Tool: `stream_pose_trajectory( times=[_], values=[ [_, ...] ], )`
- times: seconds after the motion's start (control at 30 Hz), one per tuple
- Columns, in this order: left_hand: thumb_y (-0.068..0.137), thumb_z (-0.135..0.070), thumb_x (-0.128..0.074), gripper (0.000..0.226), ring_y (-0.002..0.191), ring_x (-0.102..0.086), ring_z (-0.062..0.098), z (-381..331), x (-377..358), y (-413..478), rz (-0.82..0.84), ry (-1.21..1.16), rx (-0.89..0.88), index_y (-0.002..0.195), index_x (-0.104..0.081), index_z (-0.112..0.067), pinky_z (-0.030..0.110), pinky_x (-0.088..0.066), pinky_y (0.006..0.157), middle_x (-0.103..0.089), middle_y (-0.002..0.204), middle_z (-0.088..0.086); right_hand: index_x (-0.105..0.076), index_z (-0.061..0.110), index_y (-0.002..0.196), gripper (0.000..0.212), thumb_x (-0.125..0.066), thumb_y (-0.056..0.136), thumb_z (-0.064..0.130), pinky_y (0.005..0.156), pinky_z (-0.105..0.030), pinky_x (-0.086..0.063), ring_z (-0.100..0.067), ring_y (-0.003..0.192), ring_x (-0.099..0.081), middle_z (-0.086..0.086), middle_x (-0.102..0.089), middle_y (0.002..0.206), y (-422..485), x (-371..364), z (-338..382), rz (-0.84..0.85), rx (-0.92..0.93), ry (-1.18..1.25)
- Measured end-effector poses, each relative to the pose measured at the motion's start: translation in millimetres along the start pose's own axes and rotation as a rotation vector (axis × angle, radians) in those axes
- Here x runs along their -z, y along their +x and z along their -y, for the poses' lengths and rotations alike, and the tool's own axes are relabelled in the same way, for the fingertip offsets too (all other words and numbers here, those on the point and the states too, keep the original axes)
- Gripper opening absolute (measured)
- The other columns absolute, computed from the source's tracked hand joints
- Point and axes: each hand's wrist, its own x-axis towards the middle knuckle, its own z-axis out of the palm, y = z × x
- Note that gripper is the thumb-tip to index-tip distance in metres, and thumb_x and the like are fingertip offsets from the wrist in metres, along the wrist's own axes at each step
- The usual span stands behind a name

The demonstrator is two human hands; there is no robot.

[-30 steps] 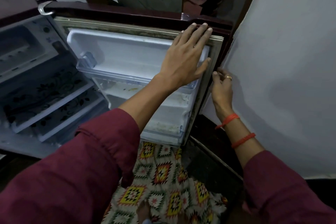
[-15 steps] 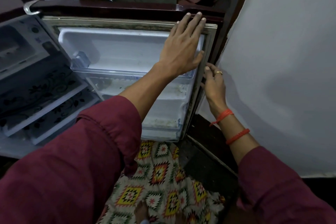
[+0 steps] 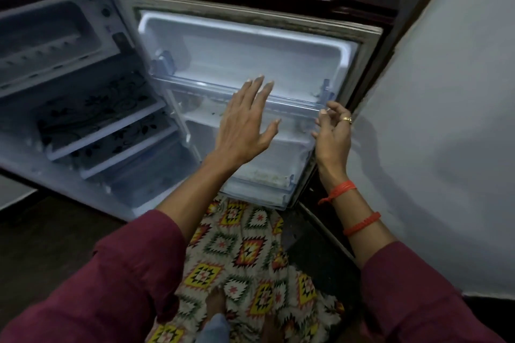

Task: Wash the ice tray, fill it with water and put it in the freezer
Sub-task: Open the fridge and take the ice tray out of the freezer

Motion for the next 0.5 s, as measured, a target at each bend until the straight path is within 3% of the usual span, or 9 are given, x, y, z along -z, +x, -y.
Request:
stream_pose_trajectory(
  times=[0.17,0.27,0.5],
  values=[
    [0.097,-0.044,-0.051,0.071,0.151,-0.027,0.028,63,21,-71,-0.014,0.005,0.21,0.157,-0.031,-0.011,0.049,-0.027,0.121,-0.03,0.163,0.01,-0.06,0.042,0.102,0.015,-0.054,0.089,0.038,0.081,-0.051,-0.058,-0.013,0.091,-0.061,-0.001,-0.054,0.109,-42,-37,-6,-0.028,0.096,-0.009],
    [0.097,-0.044,-0.052,0.071,0.15,-0.028,0.025,100,34,-105,-0.049,-0.021,0.329,0.156,-0.032,-0.011,0.045,-0.027,0.122,-0.033,0.162,0.009,-0.062,0.041,0.1,0.016,-0.052,0.087,0.044,0.08,-0.052,-0.058,-0.02,0.095,-0.063,-0.009,-0.06,0.112,-67,-68,-12,0.061,0.081,-0.002],
    [0.099,-0.047,-0.05,0.069,0.15,-0.029,0.026,190,71,-156,-0.129,-0.073,0.528,0.157,-0.032,-0.012,0.048,-0.03,0.12,-0.034,0.162,0.007,-0.061,0.037,0.103,0.013,-0.051,0.094,0.038,0.083,-0.048,-0.06,-0.021,0.102,-0.065,0.0,-0.062,0.114,-113,-167,-10,0.316,0.0,0.019]
  ],
)
